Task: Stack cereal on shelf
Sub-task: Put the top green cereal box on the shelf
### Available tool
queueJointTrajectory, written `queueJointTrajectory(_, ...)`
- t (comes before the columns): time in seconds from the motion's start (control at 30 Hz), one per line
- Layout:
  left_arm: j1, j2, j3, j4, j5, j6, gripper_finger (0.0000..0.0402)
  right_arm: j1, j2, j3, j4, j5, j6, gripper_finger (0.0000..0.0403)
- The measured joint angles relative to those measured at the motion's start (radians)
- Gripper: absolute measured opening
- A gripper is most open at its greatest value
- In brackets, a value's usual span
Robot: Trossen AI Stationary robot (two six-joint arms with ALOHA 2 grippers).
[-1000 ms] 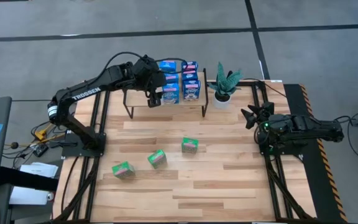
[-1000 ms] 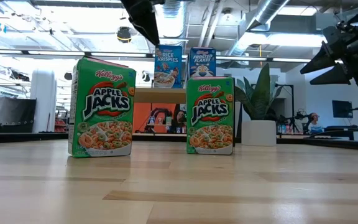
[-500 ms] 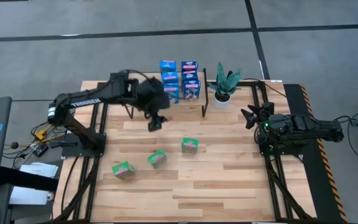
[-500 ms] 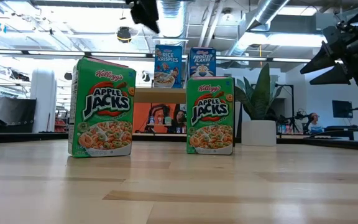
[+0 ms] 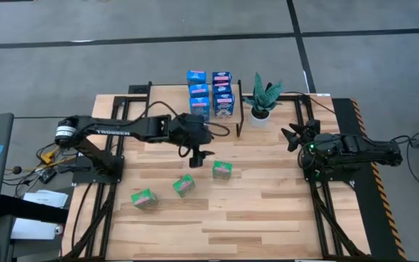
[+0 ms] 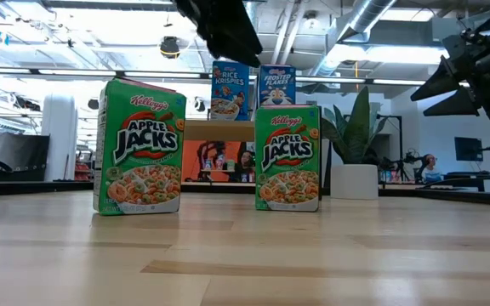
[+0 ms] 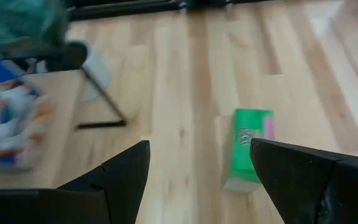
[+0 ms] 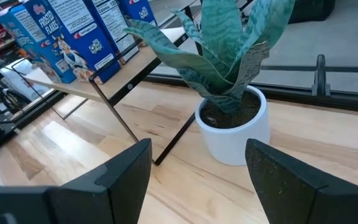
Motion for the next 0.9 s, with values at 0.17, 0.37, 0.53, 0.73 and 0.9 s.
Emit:
queueJointTrajectory(0.17, -0.028, 0.000, -0.107, 0.194, 0.024, 0.052, 0.0268, 0.000, 0.000, 0.000, 0.000, -0.001, 0.000, 0.0286)
queueJointTrajectory(0.37, -0.058, 0.000, -0.171, 0.317, 0.023, 0.107, 0.0268, 0.000, 0.000, 0.000, 0.000, -0.001, 0.000, 0.0286)
queueJointTrajectory(0.53, -0.070, 0.014, -0.174, 0.328, 0.025, 0.107, 0.0282, 0.000, 0.000, 0.000, 0.000, -0.001, -0.001, 0.0286)
queueJointTrajectory(0.73, -0.087, 0.117, -0.158, 0.340, 0.025, 0.089, 0.0319, 0.001, 0.000, 0.000, 0.000, -0.003, -0.002, 0.0286)
queueJointTrajectory(0.9, -0.097, 0.166, -0.122, 0.341, 0.022, 0.087, 0.0335, 0.002, 0.000, 0.000, 0.000, -0.012, -0.003, 0.0286)
